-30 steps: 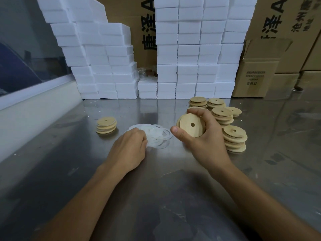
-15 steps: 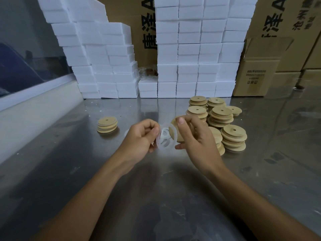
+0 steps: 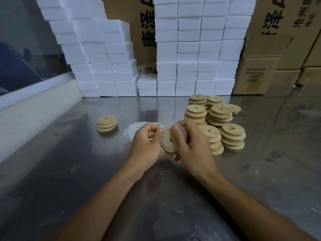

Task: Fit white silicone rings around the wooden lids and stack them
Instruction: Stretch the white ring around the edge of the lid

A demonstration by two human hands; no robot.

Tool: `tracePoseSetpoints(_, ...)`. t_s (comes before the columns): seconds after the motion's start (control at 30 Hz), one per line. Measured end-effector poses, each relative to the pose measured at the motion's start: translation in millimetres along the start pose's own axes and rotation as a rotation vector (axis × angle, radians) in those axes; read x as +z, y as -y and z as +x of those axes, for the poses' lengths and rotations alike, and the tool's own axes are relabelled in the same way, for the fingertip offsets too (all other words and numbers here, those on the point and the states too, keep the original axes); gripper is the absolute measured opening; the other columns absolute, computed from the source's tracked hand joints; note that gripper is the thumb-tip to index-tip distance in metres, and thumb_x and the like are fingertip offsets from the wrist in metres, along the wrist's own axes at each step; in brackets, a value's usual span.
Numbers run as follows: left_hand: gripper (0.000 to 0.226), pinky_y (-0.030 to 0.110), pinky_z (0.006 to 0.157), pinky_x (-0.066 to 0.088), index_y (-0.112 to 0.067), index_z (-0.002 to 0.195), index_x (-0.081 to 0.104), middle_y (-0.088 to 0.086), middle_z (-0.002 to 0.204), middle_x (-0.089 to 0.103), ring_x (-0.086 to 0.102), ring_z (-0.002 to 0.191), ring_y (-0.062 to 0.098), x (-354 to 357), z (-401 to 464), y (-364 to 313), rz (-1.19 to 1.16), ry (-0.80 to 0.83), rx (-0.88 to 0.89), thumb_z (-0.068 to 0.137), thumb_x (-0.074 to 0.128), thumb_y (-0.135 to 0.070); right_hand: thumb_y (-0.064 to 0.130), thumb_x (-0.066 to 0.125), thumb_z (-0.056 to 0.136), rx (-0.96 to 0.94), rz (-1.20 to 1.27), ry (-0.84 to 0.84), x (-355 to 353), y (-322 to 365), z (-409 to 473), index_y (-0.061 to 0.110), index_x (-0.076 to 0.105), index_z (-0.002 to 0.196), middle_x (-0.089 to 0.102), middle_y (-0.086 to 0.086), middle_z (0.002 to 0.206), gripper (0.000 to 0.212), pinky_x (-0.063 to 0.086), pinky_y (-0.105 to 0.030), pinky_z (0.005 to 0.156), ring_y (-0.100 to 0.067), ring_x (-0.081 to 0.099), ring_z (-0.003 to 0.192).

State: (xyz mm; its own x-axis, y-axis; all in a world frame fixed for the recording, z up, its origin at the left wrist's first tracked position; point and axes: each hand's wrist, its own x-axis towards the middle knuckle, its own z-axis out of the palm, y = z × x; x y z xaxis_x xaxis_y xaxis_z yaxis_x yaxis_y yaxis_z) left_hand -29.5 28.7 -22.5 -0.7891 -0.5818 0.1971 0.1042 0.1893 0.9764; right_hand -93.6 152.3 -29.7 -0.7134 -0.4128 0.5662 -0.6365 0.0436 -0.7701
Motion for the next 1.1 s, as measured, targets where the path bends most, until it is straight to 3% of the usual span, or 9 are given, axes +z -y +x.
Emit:
tracePoseSetpoints(0.1, 0.01, 0.041, 0.058, 0.061, -0.013, 0.091, 0.06, 0.009, 0.099, 0.067, 0.071, 0.085, 0.024, 0.7, 0.9, -2.0, -0.027, -0.085, 0.042, 0.098, 0.054, -0.018, 0.033, 0.054, 0.098, 0.036, 0.071, -0.054, 2.2, -2.2, 2.6, 0.033, 0.056, 0.091, 0.067, 0.008, 0.075, 0.007, 0.058, -0.046, 0.056, -0.016, 0.068, 0.069)
tracePoseSetpoints(0.23, 0.009, 0.042, 0.055, 0.061, -0.014, 0.086, 0.059, 0.007, 0.099, 0.067, 0.071, 0.085, 0.023, -0.9, 0.8, -1.2, 0.014, -0.104, 0.061, 0.095, 0.059, -0.015, 0.031, 0.06, 0.094, 0.083, 0.138, -0.07, 1.5, -2.9, 3.9, 0.031, 0.062, 0.087, 0.07, 0.008, 0.08, 0.008, 0.06, -0.04, 0.052, -0.016, 0.07, 0.074)
tracePoseSetpoints(0.37, 0.012, 0.042, 0.056, 0.061, -0.016, 0.081, 0.06, 0.004, 0.096, 0.069, 0.072, 0.084, 0.021, -2.3, -0.8, -0.2, 0.008, -0.074, 0.084, 0.09, 0.068, -0.02, 0.027, 0.064, 0.093, 0.081, 0.137, -0.073, 0.4, -3.4, 4.7, 0.026, 0.066, 0.085, 0.07, 0.007, 0.078, 0.008, 0.06, -0.043, 0.055, -0.017, 0.071, 0.073)
tracePoseSetpoints(0.6, 0.024, 0.045, 0.059, 0.061, -0.028, 0.073, 0.062, 0.001, 0.095, 0.069, 0.072, 0.088, 0.023, -4.6, 0.1, -1.7, -0.008, -0.069, 0.106, 0.092, 0.065, -0.013, 0.028, 0.067, 0.092, 0.109, 0.132, -0.028, -0.6, -0.8, 3.8, 0.024, 0.066, 0.087, 0.072, 0.006, 0.079, 0.007, 0.061, -0.044, 0.063, -0.015, 0.071, 0.078)
tracePoseSetpoints(0.8, 0.013, 0.044, 0.066, 0.061, -0.013, 0.081, 0.064, 0.01, 0.097, 0.07, 0.069, 0.093, 0.027, -7.9, 2.0, -5.0, -0.02, -0.107, 0.044, 0.094, 0.062, -0.011, 0.023, 0.067, 0.092, 0.134, 0.158, -0.019, -1.4, 3.1, 4.0, 0.019, 0.065, 0.087, 0.073, 0.003, 0.077, 0.007, 0.061, -0.045, 0.06, -0.016, 0.071, 0.073)
tracePoseSetpoints(0.9, 0.016, 0.035, 0.059, 0.059, -0.009, 0.077, 0.064, 0.017, 0.098, 0.07, 0.07, 0.09, 0.029, -9.8, 2.0, -8.0, -0.108, -0.102, -0.032, 0.093, 0.061, -0.007, 0.016, 0.068, 0.091, 0.158, 0.213, 0.001, -2.4, 5.3, 4.7, 0.014, 0.065, 0.085, 0.073, 0.0, 0.076, 0.007, 0.062, -0.042, 0.057, -0.017, 0.072, 0.072)
tracePoseSetpoints(1.1, 0.017, 0.05, 0.07, 0.06, -0.005, 0.075, 0.064, 0.021, 0.094, 0.072, 0.072, 0.086, 0.028, -16.6, 2.1, -12.1, -0.2, -0.048, -0.103, 0.091, 0.062, -0.002, 0.001, 0.068, 0.089, 0.27, 0.384, 0.032, -7.4, 8.9, 8.6, 0.002, 0.065, 0.079, 0.073, -0.005, 0.07, 0.01, 0.058, -0.029, 0.054, -0.018, 0.073, 0.068)
